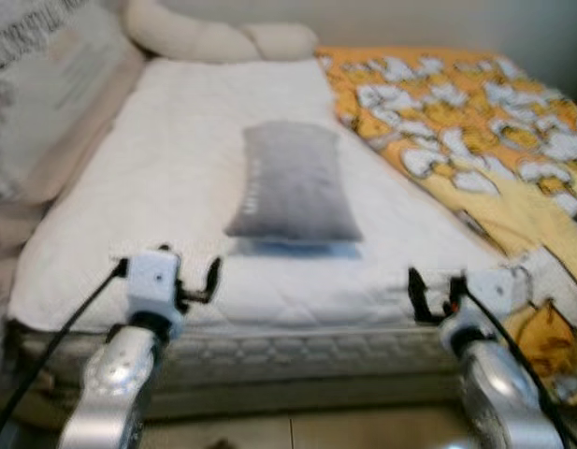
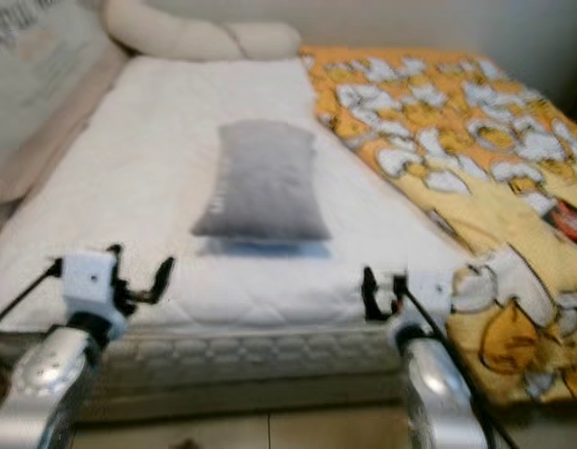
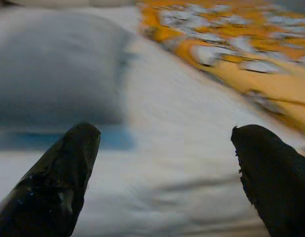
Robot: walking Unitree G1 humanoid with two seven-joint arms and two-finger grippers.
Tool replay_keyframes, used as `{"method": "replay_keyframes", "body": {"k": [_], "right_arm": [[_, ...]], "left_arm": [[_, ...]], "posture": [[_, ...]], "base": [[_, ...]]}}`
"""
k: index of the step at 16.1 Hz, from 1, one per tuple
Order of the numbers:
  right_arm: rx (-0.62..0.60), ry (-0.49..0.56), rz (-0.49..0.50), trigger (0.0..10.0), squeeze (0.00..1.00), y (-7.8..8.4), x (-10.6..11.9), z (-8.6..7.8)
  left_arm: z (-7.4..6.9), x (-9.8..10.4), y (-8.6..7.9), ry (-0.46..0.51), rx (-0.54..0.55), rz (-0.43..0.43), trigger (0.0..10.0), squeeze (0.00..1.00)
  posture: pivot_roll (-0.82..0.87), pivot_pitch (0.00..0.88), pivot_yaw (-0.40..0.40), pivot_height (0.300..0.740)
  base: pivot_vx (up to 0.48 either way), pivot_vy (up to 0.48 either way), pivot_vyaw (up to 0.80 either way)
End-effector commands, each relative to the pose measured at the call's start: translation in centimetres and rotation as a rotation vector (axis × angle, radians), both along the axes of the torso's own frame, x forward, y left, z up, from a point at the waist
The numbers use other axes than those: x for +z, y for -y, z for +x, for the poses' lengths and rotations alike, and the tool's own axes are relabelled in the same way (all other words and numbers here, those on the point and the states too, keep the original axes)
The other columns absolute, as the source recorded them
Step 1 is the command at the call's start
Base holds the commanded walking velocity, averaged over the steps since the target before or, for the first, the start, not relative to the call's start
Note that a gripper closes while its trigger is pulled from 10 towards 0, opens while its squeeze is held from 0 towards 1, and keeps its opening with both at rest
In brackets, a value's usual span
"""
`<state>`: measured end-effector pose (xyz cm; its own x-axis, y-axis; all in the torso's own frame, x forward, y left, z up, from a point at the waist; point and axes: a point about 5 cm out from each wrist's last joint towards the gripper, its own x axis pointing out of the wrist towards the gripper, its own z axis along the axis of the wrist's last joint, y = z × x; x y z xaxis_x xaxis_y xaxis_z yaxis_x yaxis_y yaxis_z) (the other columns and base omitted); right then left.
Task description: Clean up the room
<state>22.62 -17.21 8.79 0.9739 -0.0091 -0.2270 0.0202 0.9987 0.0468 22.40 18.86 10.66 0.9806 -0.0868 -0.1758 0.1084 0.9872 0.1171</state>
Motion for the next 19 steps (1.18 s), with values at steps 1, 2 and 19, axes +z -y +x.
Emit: {"method": "replay_keyframes", "body": {"k": [1, 2, 19], "right_arm": [[-0.017, 0.007, -0.016, 10.0, 0.0, 0.76, 0.14, -0.13], [-0.015, 0.005, -0.016, 10.0, 0.0, 0.74, 0.07, -0.21], [-0.009, 0.008, -0.019, 10.0, 0.0, 0.7, -0.09, -0.21]], "left_arm": [[0.31, 0.19, 0.49, 0.012, -0.015, -0.007, 10.0, 0.0], [0.33, 0.2, 0.46, 0.012, -0.012, -0.008, 10.0, 0.0], [0.32, 0.16, 0.16, 0.011, -0.024, 0.001, 10.0, 0.0]], "posture": [[0.03, 0.0, -0.024, 0.74], [0.03, 0.0, -0.023, 0.74], [0.04, 0.0, -0.019, 0.74]], "base": [[0.259, 0.0, 0.0], [0.255, 0.0, 0.0], [0.262, 0.0, 0.0]]}}
